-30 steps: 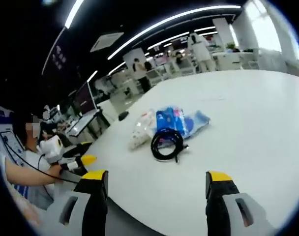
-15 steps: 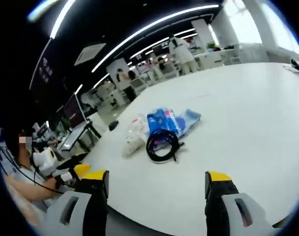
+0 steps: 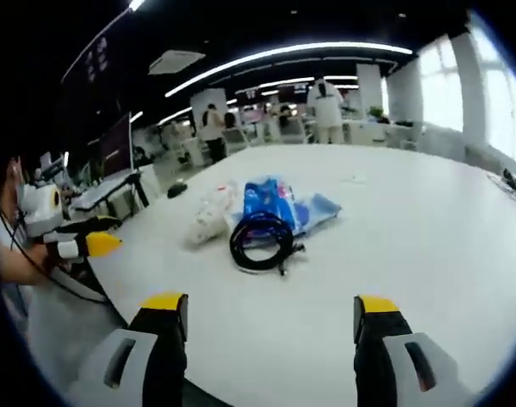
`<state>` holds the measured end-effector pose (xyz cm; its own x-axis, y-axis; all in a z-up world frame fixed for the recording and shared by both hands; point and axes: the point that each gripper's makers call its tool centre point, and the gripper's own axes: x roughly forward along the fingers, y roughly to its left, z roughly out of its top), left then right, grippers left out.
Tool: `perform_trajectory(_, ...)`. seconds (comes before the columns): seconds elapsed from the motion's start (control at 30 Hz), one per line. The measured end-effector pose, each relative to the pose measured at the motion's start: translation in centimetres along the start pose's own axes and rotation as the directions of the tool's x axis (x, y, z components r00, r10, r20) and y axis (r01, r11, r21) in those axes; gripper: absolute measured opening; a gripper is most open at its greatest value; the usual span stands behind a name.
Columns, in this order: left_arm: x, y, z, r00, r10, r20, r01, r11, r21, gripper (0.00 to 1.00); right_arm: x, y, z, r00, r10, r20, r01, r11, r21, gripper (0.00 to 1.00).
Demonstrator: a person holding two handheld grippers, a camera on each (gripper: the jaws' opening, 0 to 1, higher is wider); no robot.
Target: Arrange the tabletop items into an orderly group along one side of the table until the central work area is clear of visible clutter.
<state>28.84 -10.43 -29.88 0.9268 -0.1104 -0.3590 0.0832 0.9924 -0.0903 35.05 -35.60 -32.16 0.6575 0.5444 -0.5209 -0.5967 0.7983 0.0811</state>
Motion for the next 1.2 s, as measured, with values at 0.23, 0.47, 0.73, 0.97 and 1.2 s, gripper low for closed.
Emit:
perform_trajectory(0.23,0.0,-0.3,0.1,1.0,-0.003,-0.001,0.003,1.0,0.018,0.77,0.1,-0.7,0.6,0.999,-0.043,0.029,0.043,0.999,-0.012,0.8)
perform_trajectory(0.47,-0.1,-0.6,0.0,1.0,-0.006,-0.009,0.007,1.0,0.03,0.77,0.4,-1.2,-0.8,0.998,-0.057,-0.014,0.057,0.998,-0.02,0.82)
perform_trajectory(0.73,0.0,-0.5,-0.5,1.0,0.0,-0.025,0.001,0.999,0.035,0.77,0.9,-0.8,-1.8,0.998,-0.038,-0.049,0.036,0.998,-0.042,0.82)
perform_trajectory(0.97,0.1,-0.6,-0.9,0.999,-0.002,-0.04,0.004,0.999,0.043,0.76,1.1,-0.8,-2.8,0.995,-0.042,-0.089,0.037,0.998,-0.056,0.79)
perform_trajectory(1.2,0.3,-0.2,-0.8,0.999,0.008,-0.046,-0.007,1.0,0.022,0.76,1.3,-0.7,-3.0,0.995,-0.027,-0.097,0.022,0.998,-0.061,0.76)
